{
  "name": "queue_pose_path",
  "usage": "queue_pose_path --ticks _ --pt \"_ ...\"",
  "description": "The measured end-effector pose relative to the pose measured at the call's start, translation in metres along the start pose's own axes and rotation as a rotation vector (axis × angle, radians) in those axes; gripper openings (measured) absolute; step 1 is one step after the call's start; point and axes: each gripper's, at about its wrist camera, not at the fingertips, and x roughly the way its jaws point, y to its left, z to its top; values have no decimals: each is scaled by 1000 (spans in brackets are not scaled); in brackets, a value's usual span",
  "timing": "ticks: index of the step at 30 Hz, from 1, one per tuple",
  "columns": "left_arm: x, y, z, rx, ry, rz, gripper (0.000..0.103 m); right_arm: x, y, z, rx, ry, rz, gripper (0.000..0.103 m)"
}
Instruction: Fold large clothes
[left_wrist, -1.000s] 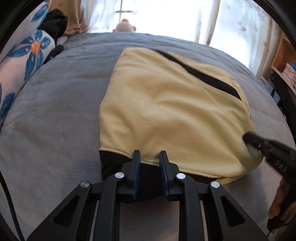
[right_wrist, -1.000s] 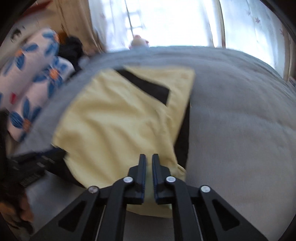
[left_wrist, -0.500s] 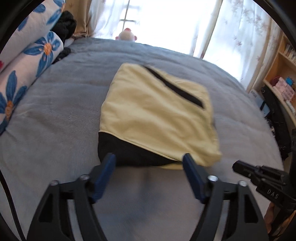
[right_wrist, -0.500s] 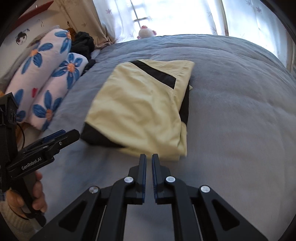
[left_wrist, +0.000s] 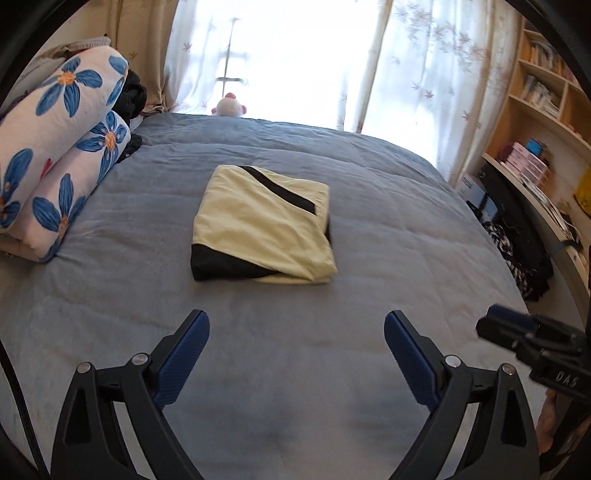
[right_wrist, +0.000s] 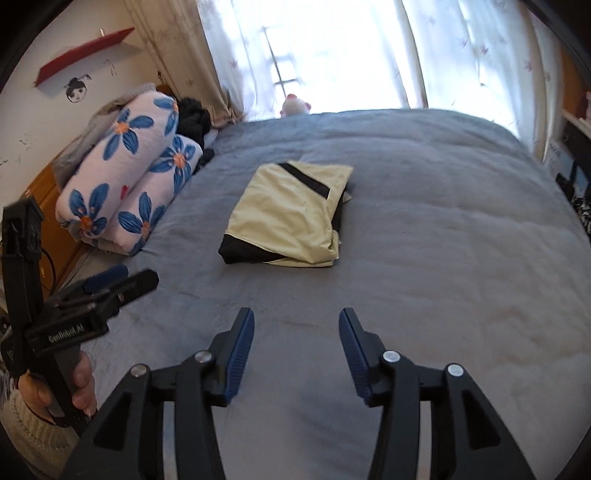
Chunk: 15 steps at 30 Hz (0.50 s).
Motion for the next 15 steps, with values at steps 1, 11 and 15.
queue_pose_path --ticks 1,11,15 --pt "-9 -5 -5 6 -7 0 95 -10 0 -4 -2 -3 -7 48" --pt "-83 -54 -66 83 -35 0 98 -99 0 -52 -27 -64 -53 49" --pt "-97 -66 -86 92 -29 4 98 -118 9 -80 -77 -124 -153 57"
